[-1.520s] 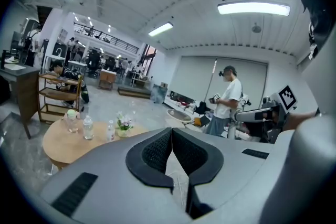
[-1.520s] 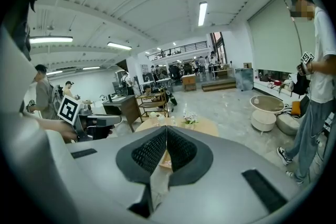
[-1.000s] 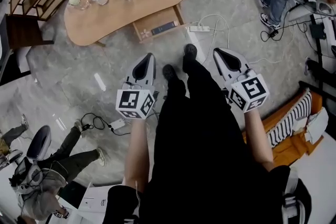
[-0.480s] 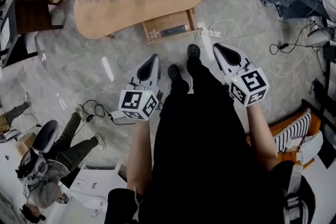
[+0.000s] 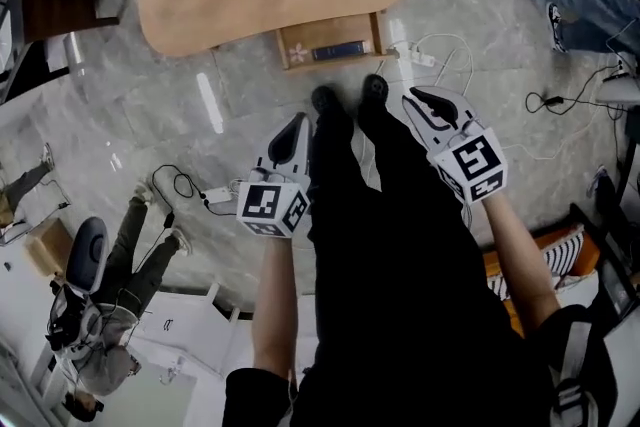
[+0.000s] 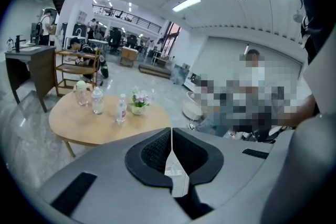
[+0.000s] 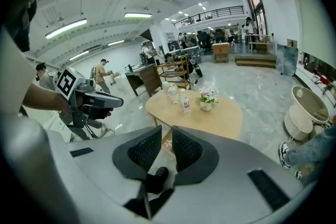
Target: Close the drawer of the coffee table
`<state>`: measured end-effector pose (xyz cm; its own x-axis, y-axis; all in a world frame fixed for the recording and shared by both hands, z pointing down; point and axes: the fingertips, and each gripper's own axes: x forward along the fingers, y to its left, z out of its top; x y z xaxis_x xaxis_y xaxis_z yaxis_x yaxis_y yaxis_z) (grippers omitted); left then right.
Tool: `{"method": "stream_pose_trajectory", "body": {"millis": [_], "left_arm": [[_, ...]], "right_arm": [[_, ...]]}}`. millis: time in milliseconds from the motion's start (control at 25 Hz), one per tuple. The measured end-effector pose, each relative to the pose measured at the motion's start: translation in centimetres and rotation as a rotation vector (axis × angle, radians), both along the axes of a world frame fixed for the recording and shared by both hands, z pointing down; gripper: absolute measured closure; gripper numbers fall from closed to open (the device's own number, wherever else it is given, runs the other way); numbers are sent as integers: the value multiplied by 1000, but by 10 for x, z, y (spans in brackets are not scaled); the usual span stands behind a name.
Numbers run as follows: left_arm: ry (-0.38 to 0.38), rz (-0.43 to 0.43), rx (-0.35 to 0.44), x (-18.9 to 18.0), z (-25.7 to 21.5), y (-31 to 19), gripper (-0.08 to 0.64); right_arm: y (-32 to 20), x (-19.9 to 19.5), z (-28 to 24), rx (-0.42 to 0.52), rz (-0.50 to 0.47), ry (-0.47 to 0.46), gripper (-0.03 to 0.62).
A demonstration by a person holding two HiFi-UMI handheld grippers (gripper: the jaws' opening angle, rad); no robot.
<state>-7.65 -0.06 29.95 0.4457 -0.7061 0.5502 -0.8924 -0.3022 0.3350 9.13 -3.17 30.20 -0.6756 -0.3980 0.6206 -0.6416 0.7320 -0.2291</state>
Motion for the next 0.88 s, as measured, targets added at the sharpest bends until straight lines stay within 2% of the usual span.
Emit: {"method": "stream_pose_trajectory", "body": {"millis": [320,520,680,880], "left_arm": [[-52,6,-89,-25,104,-32,543],[-110,-45,-135,-54,190,-48,543],[-137,-74,-191,-73,254,-44,541],[-142,-96,-252,-86,316,-36,441]], "right_arm": [[-35,-8,101,-66,-40,78,520],[-49,8,202,-90,-104,213,484],[-47,22,288,-158,-147,296,471],[-47,39,373,-170,-184,411,436]]}}
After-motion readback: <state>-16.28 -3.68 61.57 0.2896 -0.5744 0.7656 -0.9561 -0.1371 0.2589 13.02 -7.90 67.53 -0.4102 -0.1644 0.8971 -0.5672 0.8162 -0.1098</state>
